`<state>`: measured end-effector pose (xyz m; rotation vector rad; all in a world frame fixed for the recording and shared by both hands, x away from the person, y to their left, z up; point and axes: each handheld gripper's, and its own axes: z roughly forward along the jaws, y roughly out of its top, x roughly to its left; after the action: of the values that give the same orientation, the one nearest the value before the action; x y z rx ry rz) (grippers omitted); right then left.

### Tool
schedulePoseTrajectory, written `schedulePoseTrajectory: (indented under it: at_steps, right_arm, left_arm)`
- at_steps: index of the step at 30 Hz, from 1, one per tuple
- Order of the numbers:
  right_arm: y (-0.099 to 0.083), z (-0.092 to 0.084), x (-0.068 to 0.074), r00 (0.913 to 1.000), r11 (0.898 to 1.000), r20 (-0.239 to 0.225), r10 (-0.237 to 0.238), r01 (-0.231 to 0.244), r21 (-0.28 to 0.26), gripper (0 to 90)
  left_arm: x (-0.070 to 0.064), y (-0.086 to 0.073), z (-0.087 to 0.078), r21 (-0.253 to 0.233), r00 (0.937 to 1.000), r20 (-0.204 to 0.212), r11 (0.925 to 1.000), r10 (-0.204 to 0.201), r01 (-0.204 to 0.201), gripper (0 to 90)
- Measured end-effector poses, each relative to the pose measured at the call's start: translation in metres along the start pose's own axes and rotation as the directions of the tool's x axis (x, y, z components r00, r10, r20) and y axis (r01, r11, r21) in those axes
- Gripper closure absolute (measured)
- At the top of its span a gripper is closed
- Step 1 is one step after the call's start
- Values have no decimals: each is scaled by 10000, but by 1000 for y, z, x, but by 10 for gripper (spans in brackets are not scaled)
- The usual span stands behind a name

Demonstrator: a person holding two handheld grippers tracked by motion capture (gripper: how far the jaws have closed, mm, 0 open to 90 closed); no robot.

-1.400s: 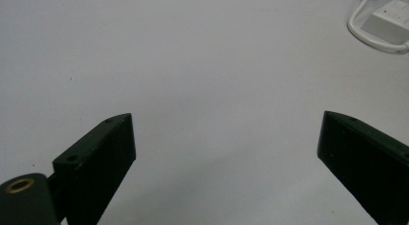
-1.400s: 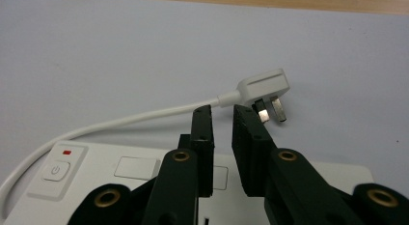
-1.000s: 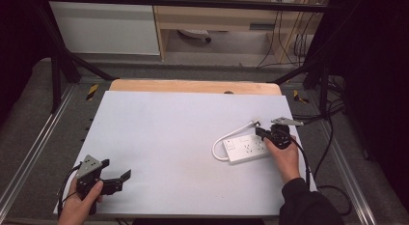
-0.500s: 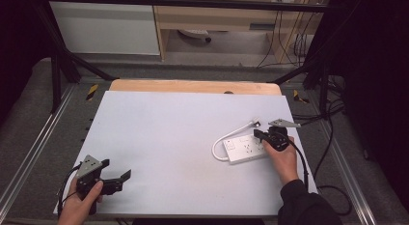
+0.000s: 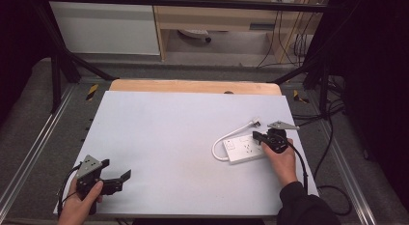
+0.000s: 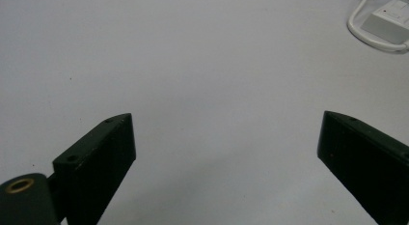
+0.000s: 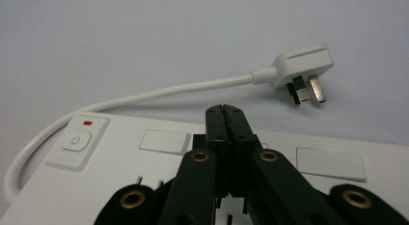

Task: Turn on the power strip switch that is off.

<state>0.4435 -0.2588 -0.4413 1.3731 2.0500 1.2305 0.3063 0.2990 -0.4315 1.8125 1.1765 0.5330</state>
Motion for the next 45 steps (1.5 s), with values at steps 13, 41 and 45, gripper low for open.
schedulePoseTrajectory:
  at_steps: [13, 41, 45]
  right_arm:
    - [-1, 2, 1, 10000, 10000, 19, -83, 83, -28, 900]
    - [-4, 3, 3, 9998, 9998, 70, -168, 169, -123, 900]
    - [-4, 3, 3, 9998, 9998, 75, -166, 167, -132, 900]
  left_arm:
    - [0, 0, 0, 6, 10000, 18, 10000, 15, -15, 63]
    - [0, 0, 0, 5, 10000, 24, 10000, 8, -8, 63]
    - [0, 0, 0, 3, 10000, 17, 10000, 1, -1, 62]
